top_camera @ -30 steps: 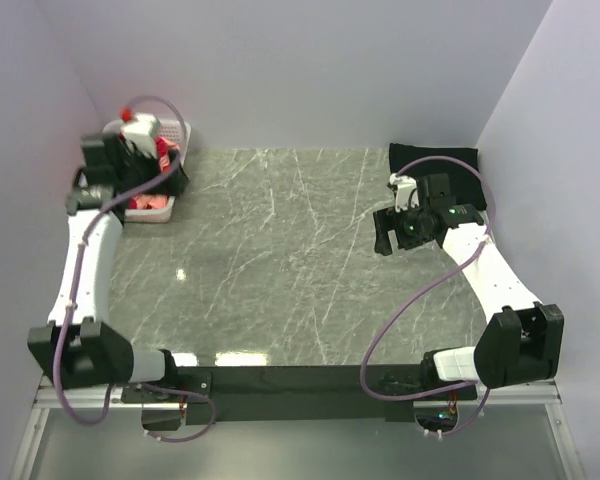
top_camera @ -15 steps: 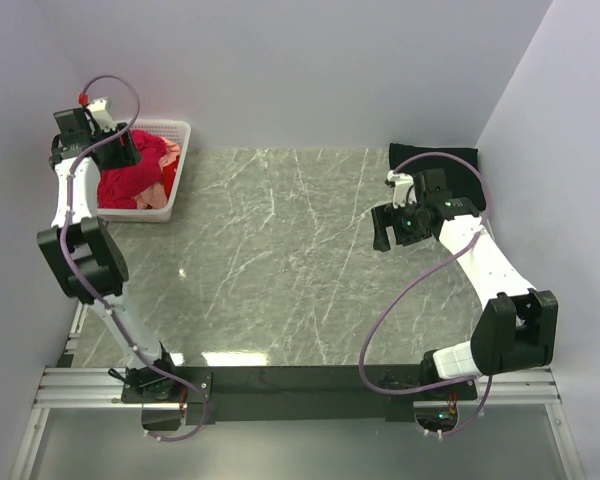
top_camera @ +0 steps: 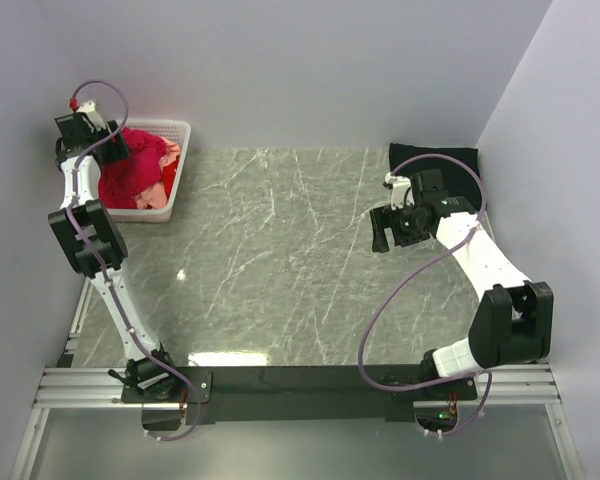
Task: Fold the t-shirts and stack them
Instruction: Grab the tshirt from the pile
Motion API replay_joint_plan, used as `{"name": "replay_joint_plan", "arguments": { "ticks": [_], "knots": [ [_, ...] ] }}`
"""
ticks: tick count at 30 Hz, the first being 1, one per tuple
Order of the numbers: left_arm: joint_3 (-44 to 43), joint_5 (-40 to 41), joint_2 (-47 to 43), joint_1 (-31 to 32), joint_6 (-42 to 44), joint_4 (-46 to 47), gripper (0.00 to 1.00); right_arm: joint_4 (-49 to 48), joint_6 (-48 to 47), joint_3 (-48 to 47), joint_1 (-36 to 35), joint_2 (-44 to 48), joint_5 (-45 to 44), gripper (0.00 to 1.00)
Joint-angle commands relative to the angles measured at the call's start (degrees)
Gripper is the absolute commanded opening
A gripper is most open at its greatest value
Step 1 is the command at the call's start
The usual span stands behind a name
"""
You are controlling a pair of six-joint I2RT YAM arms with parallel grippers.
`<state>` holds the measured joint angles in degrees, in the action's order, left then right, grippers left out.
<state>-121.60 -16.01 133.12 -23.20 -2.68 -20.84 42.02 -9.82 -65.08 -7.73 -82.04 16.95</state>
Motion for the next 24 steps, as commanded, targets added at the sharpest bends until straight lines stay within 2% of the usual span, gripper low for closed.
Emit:
{"name": "replay_joint_plan", "arguments": {
  "ticks": [1,3,8,9,10,13,24],
  "knots": [
    [-7.06,-2.62,3.72,-0.88,-3.65,3.62,0.69,-0.36,0.60,0.13,0.08,-0.75,-0.08,0.93],
    [-7.60,-4.46,5.22,-0.97,-3.91,4.05,0.66,-0.36,0.51,0.13,0.08,-1.02,-0.34,0.93],
    [-5.40,-7.19,2.59,-1.23,-5.05,8.00,0.40,-0.27,0.42,0.13,-0.01,-1.37,-0.16,0.93],
    [-5.92,-7.80,2.06,-1.23,-5.32,8.10,0.34,-0.36,0.42,0.13,0.08,-1.28,-0.08,0.93],
    [-6.62,-8.68,1.71,-1.32,-5.58,7.92,0.21,-0.36,0.51,0.04,-0.01,-1.28,-0.08,0.93],
    [-9.70,-11.05,-0.57,-1.58,-6.90,7.39,0.00,-0.36,0.42,0.13,0.08,-0.84,-0.08,0.93],
    [-7.51,-22.91,-19.91,-0.53,-15.59,10.38,0.01,-1.06,0.60,0.13,-0.01,1.36,0.19,0.93]
  ]
}}
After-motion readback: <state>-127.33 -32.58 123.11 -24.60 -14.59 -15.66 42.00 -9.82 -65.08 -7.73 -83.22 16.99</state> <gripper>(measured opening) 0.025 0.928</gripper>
